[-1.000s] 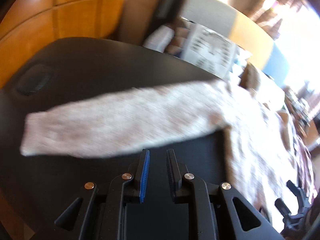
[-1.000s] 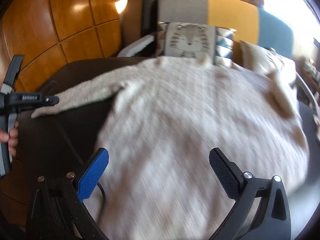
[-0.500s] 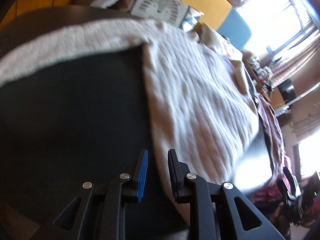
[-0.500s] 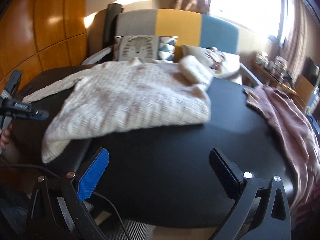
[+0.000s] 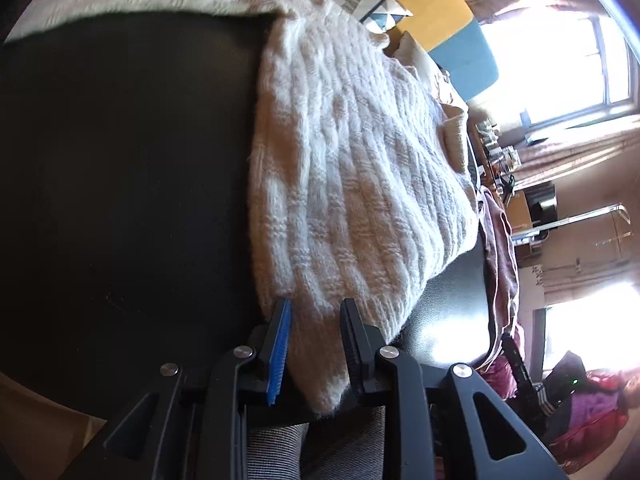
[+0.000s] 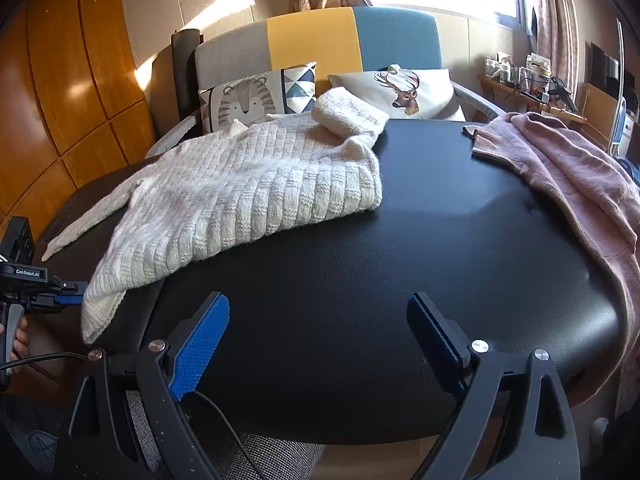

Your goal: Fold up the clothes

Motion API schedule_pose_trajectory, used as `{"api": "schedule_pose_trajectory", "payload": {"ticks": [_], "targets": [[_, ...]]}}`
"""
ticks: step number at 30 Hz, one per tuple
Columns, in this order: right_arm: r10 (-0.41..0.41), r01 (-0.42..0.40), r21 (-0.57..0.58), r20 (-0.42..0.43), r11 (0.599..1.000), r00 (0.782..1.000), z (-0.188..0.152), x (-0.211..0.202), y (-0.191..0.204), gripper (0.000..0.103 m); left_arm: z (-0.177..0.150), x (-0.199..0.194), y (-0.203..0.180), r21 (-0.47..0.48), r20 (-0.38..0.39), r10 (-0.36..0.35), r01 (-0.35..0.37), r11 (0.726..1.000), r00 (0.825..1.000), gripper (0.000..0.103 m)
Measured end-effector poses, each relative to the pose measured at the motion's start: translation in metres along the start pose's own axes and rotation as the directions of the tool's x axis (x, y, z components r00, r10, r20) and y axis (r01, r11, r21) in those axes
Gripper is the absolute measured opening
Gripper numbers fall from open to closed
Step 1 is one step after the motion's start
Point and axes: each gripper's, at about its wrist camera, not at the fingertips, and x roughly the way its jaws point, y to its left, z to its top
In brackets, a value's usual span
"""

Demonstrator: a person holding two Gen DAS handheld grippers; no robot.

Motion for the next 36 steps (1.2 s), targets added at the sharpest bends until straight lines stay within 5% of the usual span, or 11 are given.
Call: {"api": "schedule_pose_trajectory", "payload": {"ticks": [6,11,19,25,30,36], "targets": [[0.0,0.001,0.041,-0.019,0.999,1.0,-0.001,0.01,-0.011,0.093,0.002,-0.019,0.017,-0.069,0.065,0.063,-0.058,0.996,0.996,0.025],[0.019,-0.017,0.073,-0.029,0.997,0.999,-0.001,0.018,-0.015,0.093,0.003,-0.011,0.021,-0.106,0.045,0.038,-0.033,0.994,0.998,0.03],[0.029,-0.024,0.115,-0.036,0.993,0.999,-0.004,0.023,-0.022,0.093,0.014,-0.001,0.007,-0.121,0.02,-0.041,0.043,0.992,0.999,0.071],[0.04,-0.034,0.122,-0.042,0.992,0.998,-0.006,0.025,-0.025,0.093,0.017,0.001,0.004,-0.156,0.008,-0.086,0.087,0.984,0.996,0.089],[0.046,-0.041,0.105,-0.05,0.994,0.998,-0.003,0.033,-0.028,0.093,0.012,0.006,0.01,-0.213,-0.012,-0.191,0.184,0.96,0.982,0.084],[0.067,-0.061,0.139,-0.044,0.988,0.997,0.019,0.052,-0.056,0.093,0.008,0.022,0.013,-0.256,-0.06,-0.26,0.238,0.937,0.964,0.044]]}}
